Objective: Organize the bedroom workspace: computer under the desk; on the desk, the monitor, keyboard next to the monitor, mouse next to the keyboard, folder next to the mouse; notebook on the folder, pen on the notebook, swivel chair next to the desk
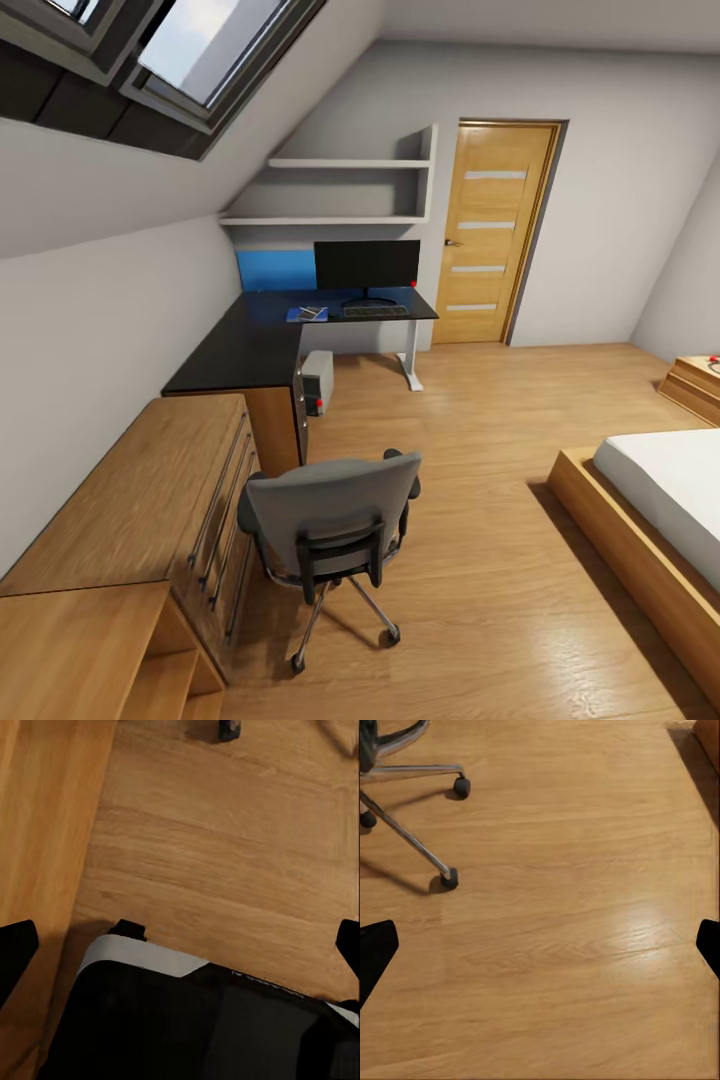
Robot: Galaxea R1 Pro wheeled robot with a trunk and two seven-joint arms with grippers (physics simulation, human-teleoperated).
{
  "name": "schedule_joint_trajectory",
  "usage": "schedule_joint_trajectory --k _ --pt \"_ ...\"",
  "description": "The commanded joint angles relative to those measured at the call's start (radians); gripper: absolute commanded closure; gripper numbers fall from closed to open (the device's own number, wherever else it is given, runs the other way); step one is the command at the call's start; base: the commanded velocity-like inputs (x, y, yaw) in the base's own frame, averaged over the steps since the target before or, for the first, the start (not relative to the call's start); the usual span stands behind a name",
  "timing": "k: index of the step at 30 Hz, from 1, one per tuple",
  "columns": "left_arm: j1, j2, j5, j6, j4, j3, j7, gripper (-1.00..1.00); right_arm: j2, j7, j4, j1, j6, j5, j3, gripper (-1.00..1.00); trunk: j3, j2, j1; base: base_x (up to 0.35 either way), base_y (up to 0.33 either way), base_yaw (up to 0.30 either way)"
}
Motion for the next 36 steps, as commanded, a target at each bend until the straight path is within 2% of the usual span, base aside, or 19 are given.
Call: schedule_joint_trajectory --k 1,4,7,9,13,14,18,22,25,26,29,30,32,34,36 --pt "-0.028 -0.006 0.008 0.014 -0.003 -0.008 0.007 -1.0 -0.006 -0.008 -0.003 -0.029 0.021 -0.006 0.008 -1.0 -0.005 -0.009 0.004 0.0 0.0 0.0" --pt "-0.084 -0.02 0.007 0.035 -0.007 -0.008 0.007 -1.0 -0.013 -0.011 -0.006 -0.091 0.068 -0.007 0.007 -1.0 -0.014 -0.03 0.016 0.0 0.0 0.0" --pt "-0.163 -0.034 0.007 0.07 -0.009 -0.008 0.008 -1.0 -0.018 -0.012 -0.006 -0.174 0.145 -0.009 0.006 -1.0 -0.024 -0.051 0.027 0.0 0.0 0.0" --pt "-0.234 -0.037 0.008 0.119 -0.009 -0.008 0.008 -1.0 -0.02 -0.012 -0.007 -0.243 0.201 -0.01 0.006 -1.0 -0.03 -0.065 0.035 0.0 0.0 0.0" --pt "-0.332 -0.033 0.011 0.179 -0.007 -0.008 0.01 -1.0 -0.03 -0.012 -0.005 -0.36 0.305 -0.026 0.005 -1.0 -0.043 -0.093 0.05 0.0 0.0 0.0" --pt "-0.352 -0.03 0.012 0.188 -0.007 -0.008 0.01 -1.0 -0.035 -0.012 -0.006 -0.398 0.348 -0.039 0.005 -1.0 -0.046 -0.1 0.054 0.0 0.0 0.0" --pt "-0.376 -0.018 0.015 0.196 -0.003 -0.007 0.008 -1.0 -0.041 -0.01 -0.008 -0.464 0.42 -0.07 0.006 -1.0 -0.058 -0.128 0.069 0.0 0.0 0.0" --pt "-0.385 -0.01 0.014 0.177 0.026 -0.004 0.006 -1.0 -0.038 -0.006 -0.008 -0.49 0.444 -0.085 0.008 -1.0 -0.071 -0.156 0.085 0.0 0.0 0.0" --pt "-0.387 0.008 0.013 0.106 0.059 -0.004 0.006 -1.0 -0.021 -0.005 -0.004 -0.496 0.419 -0.09 0.009 -1.0 -0.08 -0.177 0.096 0.0 0.0 0.0" --pt "-0.388 0.016 0.012 0.068 0.07 -0.006 0.006 -1.0 -0.014 -0.006 0.003 -0.498 0.366 -0.092 0.007 -1.0 -0.083 -0.184 0.1 0.0 0.0 0.0" --pt "-0.388 0.017 0.012 0.063 0.072 -0.006 0.006 -1.0 -0.013 -0.006 0.005 -0.498 0.354 -0.095 0.007 -1.0 -0.093 -0.205 0.112 0.0 0.0 0.0" --pt "-0.388 0.017 0.012 0.061 0.072 -0.006 0.006 -1.0 -0.011 -0.007 0.01 -0.498 0.35 -0.102 0.007 -1.0 -0.096 -0.212 0.115 0.0 0.0 0.0" --pt "-0.388 0.015 0.013 0.058 0.073 -0.006 0.006 -1.0 0.004 -0.006 0.048 -0.495 0.34 -0.149 0.009 -1.0 -0.102 -0.226 0.123 0.0 0.0 0.0" --pt "-0.388 0.015 0.015 0.056 0.073 -0.005 0.006 -1.0 0.019 -0.005 0.063 -0.489 0.324 -0.167 0.009 -1.0 -0.108 -0.24 0.131 0.0 0.0 0.0" --pt "-0.388 0.015 0.019 0.055 0.074 -0.002 0.006 -1.0 0.035 -0.006 0.074 -0.451 0.253 -0.179 0.009 -1.0 -0.115 -0.254 0.138 0.0 0.0 0.0"
